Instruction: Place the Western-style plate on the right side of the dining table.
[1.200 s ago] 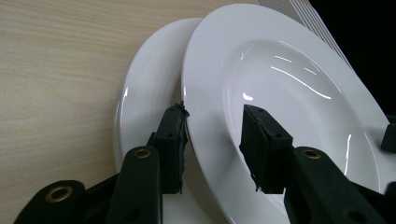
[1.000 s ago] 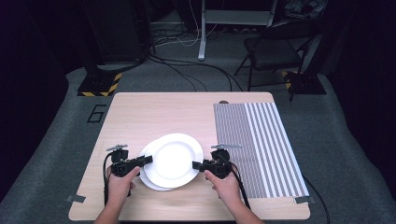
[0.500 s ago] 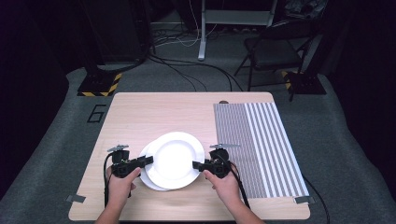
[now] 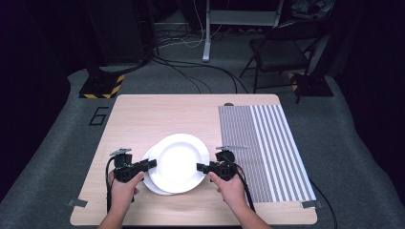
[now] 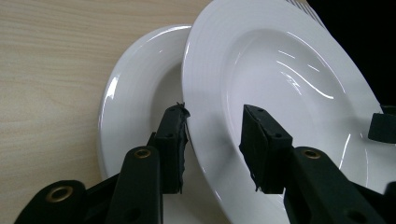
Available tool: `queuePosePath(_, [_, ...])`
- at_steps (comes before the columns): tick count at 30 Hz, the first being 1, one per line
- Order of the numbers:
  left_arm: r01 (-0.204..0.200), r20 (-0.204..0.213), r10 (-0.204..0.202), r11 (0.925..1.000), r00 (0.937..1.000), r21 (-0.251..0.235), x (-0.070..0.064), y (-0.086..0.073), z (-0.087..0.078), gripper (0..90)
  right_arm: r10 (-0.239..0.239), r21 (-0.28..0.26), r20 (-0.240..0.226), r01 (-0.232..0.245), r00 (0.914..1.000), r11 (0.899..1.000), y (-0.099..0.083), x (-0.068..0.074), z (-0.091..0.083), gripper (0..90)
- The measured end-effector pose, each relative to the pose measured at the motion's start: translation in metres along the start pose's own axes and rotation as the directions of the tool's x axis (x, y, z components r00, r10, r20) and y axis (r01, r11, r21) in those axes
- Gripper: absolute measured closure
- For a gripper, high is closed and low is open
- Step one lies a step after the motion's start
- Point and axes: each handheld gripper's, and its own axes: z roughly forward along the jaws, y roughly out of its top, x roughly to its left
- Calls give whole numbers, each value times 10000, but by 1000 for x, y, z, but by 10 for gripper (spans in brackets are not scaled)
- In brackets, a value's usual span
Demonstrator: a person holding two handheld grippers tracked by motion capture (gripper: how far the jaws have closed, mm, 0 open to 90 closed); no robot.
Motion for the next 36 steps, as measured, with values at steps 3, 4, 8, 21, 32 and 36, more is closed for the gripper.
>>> queuePosePath(3, [31,-4,-31,10000,10000,39,-2,-1,1,607,189,34,-50,-189,9998,9998,1,-2,0,519])
queuePosePath(4, [-1,-16,1,10000,10000,88,-2,-1,1,608,208,31,-5,-208,9998,9998,0,-2,0,518])
queuePosePath(8, [-76,-25,76,9999,10000,91,-2,-1,2,608,299,6,4,-299,9996,9996,1,-4,1,515])
queuePosePath(21, [18,-7,-18,9999,10000,130,-2,-1,5,608,414,80,2,-414,9991,9991,0,-7,2,516])
queuePosePath(32, [104,113,-105,9999,9999,135,0,-2,6,610,332,17,-113,-332,9994,9994,-2,-7,1,498])
queuePosePath(36, [179,116,-180,9998,9998,39,-1,-2,6,610,268,71,-38,-267,9996,9996,-3,-6,0,498])
